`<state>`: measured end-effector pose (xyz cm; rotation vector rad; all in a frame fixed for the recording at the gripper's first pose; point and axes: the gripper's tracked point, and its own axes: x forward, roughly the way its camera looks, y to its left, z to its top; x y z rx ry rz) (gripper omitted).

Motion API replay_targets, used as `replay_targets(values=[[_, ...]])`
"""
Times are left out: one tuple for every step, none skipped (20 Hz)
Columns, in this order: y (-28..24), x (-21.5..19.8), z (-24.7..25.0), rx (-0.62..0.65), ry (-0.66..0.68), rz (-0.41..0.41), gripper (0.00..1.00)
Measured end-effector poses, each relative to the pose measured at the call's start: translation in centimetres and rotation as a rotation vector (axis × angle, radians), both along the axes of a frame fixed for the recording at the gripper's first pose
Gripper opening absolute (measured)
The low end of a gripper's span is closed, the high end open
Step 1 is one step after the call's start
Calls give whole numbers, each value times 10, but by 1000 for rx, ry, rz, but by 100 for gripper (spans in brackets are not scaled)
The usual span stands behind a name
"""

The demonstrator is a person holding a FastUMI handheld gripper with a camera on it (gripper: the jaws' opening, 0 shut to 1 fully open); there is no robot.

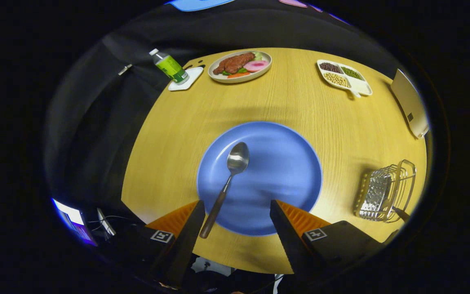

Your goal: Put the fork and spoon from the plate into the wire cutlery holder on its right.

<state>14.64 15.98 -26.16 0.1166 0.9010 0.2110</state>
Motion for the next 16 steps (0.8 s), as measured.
replay_targets(values=[[2, 3, -8, 3, 19, -14, 99], [2, 6, -13, 1, 28, -28, 100], [3, 8, -18, 1, 36, -37, 99], [4, 9, -23, -2, 46, -42, 98], [7, 9, -26, 4, 54, -41, 97], [9, 9, -30, 0, 62, -43, 93], [9, 9, -33, -3, 70, -49, 80], [10, 8, -36, -1, 81, -50, 74], [10, 7, -39, 0, 94, -57, 62], [9, 6, -43, -1, 107, -64, 52], [7, 4, -46, -2, 119, -67, 42], [6, 3, -49, 1, 129, -69, 32], [6, 0, -50, 14, 132, -65, 25], [7, 1, -52, 16, 136, -51, 19], [3, -3, -38, 37, 132, -36, 19], [7, -1, -50, 37, 129, -22, 14]])
